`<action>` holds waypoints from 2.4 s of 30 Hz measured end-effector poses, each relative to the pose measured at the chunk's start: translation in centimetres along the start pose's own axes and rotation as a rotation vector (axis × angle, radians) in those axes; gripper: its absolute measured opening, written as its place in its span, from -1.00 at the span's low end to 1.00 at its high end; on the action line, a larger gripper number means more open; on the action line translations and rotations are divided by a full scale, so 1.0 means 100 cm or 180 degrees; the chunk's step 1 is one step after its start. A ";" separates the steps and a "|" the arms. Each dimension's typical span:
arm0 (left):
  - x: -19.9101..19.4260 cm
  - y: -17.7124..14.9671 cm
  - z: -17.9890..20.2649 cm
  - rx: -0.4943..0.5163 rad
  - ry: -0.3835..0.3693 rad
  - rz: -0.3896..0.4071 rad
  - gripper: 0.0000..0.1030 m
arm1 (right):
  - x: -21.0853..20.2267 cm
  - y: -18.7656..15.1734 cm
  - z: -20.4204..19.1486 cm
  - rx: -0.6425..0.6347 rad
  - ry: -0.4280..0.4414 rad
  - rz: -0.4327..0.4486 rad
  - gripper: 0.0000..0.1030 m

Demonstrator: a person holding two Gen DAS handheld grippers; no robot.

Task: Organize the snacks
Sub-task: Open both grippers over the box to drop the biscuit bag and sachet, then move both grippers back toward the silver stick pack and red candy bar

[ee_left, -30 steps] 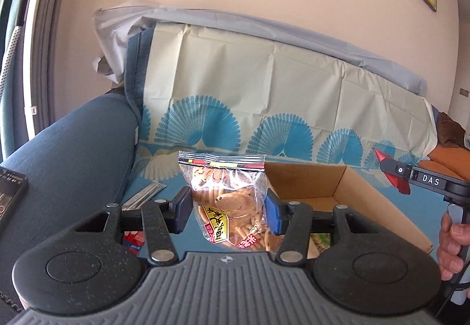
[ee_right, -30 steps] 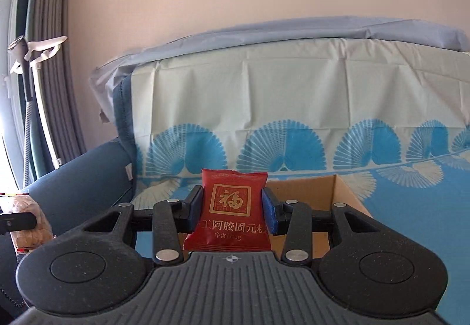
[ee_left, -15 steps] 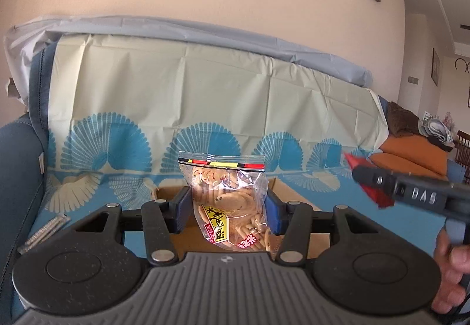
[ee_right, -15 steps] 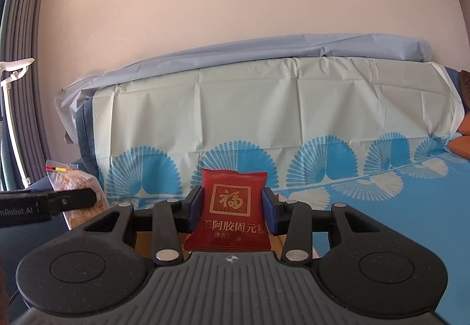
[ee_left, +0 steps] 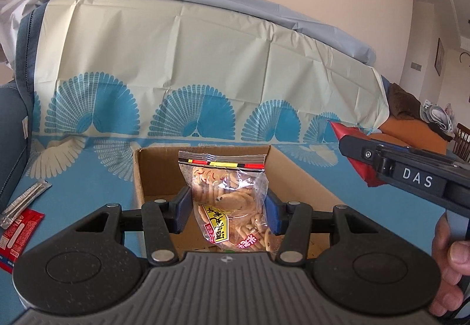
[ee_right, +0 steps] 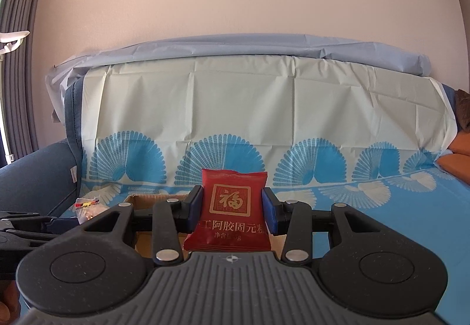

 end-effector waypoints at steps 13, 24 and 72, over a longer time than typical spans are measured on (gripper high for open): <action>-0.005 0.003 -0.008 -0.0157 0.0044 -0.0023 0.09 | 0.006 -0.002 -0.019 -0.0073 -0.0003 -0.0021 -0.14; -0.007 0.005 0.000 -0.0125 -0.0051 0.0036 0.09 | 0.007 -0.004 -0.018 -0.0118 -0.0024 -0.0024 -0.14; -0.061 0.018 -0.035 0.0226 0.0213 0.0457 -0.48 | 0.013 -0.010 -0.054 0.0097 -0.0117 -0.0058 0.52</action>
Point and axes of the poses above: each gripper's, at about its wrist camera, not at the fingertips, and x roughly the way its jaws point, z to its right, y to its top, the point moved 8 cm from there along x, roughly the way its jaws point
